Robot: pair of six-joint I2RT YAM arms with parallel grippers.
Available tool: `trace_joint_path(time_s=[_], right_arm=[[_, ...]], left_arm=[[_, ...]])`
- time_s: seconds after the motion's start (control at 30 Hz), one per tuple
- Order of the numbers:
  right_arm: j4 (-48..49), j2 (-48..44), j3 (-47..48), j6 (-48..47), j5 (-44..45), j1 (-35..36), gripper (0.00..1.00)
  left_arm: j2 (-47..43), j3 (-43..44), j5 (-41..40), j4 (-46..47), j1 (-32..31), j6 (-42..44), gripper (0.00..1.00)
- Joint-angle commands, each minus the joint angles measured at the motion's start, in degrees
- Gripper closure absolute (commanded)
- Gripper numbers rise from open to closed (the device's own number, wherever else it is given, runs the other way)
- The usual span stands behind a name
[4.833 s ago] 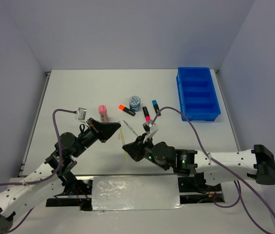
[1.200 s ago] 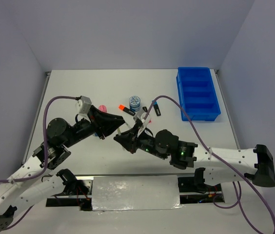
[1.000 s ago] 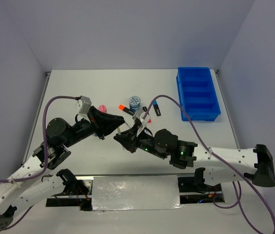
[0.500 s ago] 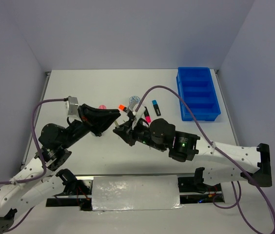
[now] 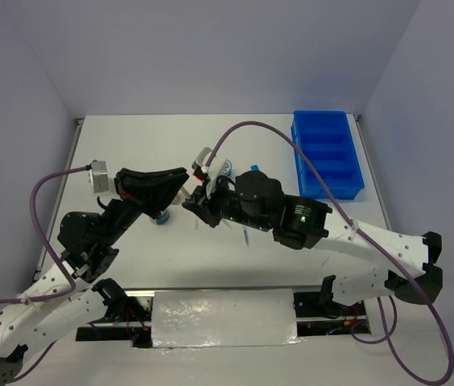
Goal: Sort the stationery into containers
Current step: Close the pen cap on the pen, then place the pen in the storage box.
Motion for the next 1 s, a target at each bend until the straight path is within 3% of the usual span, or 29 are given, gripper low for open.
trace_joint_path(time_s=[0.0, 0.37, 0.53, 0.57, 0.63, 0.77, 0.8, 0.83, 0.87, 0.93, 0.97], right_arm=[[25.8, -0.1, 14.0, -0.2, 4.6, -2.5, 1.00], [20.9, 3.5, 22.8, 0.3, 4.0, -3.7, 1.00], [23.6, -1.1, 9.5, 1.3, 3.3, -3.7, 1.00], [24.4, -1.8, 3.2, 1.9, 2.8, -3.8, 1.00], [27.3, -4.4, -3.4, 3.5, 1.3, -3.7, 1.00], [29.4, -5.3, -15.7, 7.3, -3.8, -3.7, 1.00], [29.6, -5.0, -16.6, 7.8, -4.5, -3.7, 1.00], [29.6, -4.8, -17.9, 8.6, -4.0, -3.6, 1.00], [29.7, -4.7, -18.6, 10.5, -3.3, -3.8, 1.00], [28.3, -4.6, -19.7, 13.3, 0.7, -4.3, 1.00], [27.2, -4.3, -19.9, 14.7, 1.3, -5.3, 1.00]], left_arm=[[3.4, -5.4, 12.6, -15.7, -4.7, -1.1, 1.00], [7.5, -8.0, 10.2, -12.2, -10.0, -1.7, 1.00], [4.8, 0.3, -3.2, -25.1, -10.1, 2.5, 0.99], [4.5, 2.1, -5.8, -30.0, -10.1, 3.1, 0.91], [5.1, 8.5, -12.6, -34.3, -10.1, 4.9, 0.90], [9.2, 17.8, -12.9, -38.1, -10.0, 9.2, 0.84], [10.0, 20.5, -11.9, -37.8, -10.0, 9.6, 0.77], [10.8, 21.6, -11.1, -37.2, -10.1, 9.9, 0.52], [12.4, 22.3, -10.6, -36.4, -10.1, 10.0, 0.35], [13.6, 24.7, -15.1, -36.4, -10.1, 9.0, 0.09], [14.0, 25.5, -18.4, -37.0, -10.1, 7.9, 0.02]])
